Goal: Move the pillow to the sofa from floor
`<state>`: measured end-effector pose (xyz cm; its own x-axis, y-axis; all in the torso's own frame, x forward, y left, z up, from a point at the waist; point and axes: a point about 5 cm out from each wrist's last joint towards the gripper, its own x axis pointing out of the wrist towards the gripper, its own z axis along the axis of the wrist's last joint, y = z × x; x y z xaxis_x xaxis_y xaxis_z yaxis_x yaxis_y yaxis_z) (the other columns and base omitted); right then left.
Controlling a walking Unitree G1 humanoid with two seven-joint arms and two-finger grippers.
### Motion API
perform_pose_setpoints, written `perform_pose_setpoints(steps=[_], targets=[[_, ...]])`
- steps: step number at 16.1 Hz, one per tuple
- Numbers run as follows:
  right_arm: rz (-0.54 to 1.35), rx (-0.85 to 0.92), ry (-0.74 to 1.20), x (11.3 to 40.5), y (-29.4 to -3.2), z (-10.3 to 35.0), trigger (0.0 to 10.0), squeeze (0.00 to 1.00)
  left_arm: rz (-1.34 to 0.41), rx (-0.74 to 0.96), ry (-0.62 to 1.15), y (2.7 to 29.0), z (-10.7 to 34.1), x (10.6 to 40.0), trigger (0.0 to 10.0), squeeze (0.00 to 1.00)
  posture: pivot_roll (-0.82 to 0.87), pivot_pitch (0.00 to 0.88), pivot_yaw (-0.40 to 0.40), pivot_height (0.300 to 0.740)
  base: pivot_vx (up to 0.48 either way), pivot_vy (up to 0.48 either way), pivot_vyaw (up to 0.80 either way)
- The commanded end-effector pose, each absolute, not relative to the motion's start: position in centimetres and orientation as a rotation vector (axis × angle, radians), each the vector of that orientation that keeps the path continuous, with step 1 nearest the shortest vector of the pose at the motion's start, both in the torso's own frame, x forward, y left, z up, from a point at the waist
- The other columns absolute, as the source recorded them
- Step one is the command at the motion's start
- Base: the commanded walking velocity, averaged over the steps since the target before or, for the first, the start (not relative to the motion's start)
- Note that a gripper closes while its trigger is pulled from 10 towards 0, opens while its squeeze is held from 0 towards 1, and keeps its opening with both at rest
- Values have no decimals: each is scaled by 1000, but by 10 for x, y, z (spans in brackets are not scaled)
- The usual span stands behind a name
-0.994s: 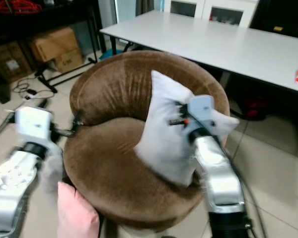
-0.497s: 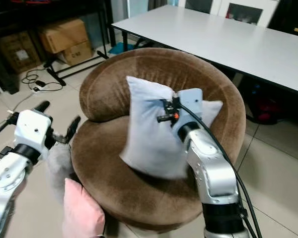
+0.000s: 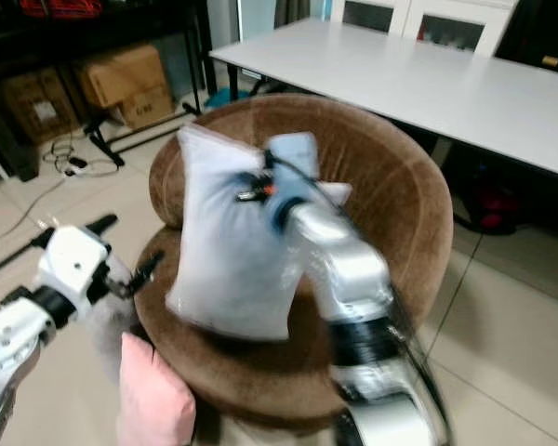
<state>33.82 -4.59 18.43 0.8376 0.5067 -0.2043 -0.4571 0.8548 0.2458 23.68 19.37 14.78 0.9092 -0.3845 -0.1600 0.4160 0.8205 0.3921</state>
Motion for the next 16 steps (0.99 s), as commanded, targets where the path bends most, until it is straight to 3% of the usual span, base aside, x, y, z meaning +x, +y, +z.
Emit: perform_pose_setpoints(steps=[1,3,8,11,16], targets=[[502,231,266,344,-45,191,10000,0,-449,442,85,193,149,235,10000,0,-84,0,2,740,0,0,0],[413,360,364,366,-34,176,10000,0,-504,425,118,190,146,227,10000,0,-42,0,-26,740,0,0,0],[3,607,425,397,-99,153,10000,0,-526,423,151,194,146,220,10000,0,1,0,-49,740,0,0,0],[-277,795,378,402,-161,150,10000,0,-523,429,160,201,149,220,10000,0,-2,0,-35,740,0,0,0],[-441,921,369,398,-190,143,10000,0,-538,439,152,204,155,224,10000,0,3,0,-31,740,0,0,0]])
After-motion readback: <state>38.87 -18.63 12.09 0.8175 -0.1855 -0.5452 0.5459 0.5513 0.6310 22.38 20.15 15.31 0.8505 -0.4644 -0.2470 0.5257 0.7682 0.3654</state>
